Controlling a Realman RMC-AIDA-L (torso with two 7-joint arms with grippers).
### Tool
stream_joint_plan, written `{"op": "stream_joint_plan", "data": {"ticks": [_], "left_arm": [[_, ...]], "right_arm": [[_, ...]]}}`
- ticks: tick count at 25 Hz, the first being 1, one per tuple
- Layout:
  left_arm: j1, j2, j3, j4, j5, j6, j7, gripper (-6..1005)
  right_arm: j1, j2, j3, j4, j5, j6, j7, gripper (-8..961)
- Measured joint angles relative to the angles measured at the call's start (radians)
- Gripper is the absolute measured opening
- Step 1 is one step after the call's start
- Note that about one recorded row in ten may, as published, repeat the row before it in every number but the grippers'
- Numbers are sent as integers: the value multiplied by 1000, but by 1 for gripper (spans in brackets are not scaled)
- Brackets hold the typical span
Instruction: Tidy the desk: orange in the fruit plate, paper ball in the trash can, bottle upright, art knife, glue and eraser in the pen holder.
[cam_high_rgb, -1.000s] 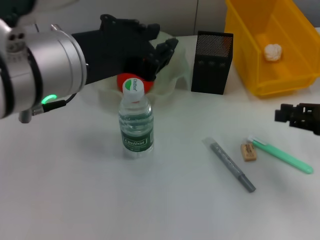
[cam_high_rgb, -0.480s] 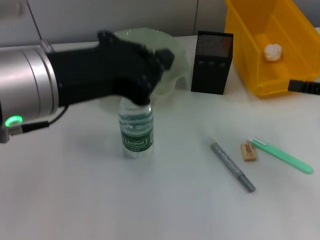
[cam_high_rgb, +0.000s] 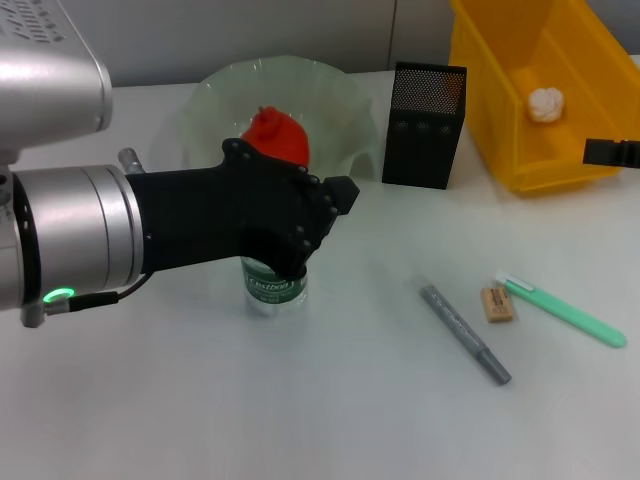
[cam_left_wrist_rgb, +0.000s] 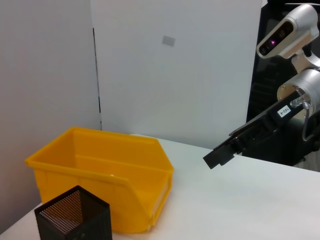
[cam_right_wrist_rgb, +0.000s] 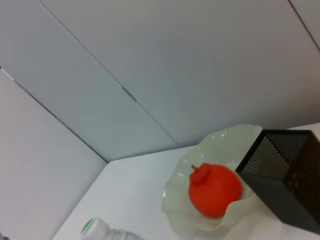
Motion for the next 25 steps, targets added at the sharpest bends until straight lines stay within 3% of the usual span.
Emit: {"op": "stream_joint_plan", "data": {"ticks": [7,9,13,17,19,25], "left_arm": [[-4,1,0,-9,-8,-20,14,-2],[-1,2,0,-10,-9,-23,15,-2],[0,1,0,-11,-9,-23,20,-2],[1,0,0,-12,-10,-22,30,-1],[1,0,0,-13,-11,-20,30,-1],[1,0,-7,-18,-11,-18,30,-1]], "right_arm": [[-27,13,-62,-106,-23,49,105,444],[-40,24,-123,-175,-79,50,152,445],[-41,24,-205,-199,-120,54,177,444],[-14,-5,-307,-146,-123,58,188,433],[23,-30,-344,-95,-141,58,189,427],[57,-54,-342,-101,-224,57,189,334]]}}
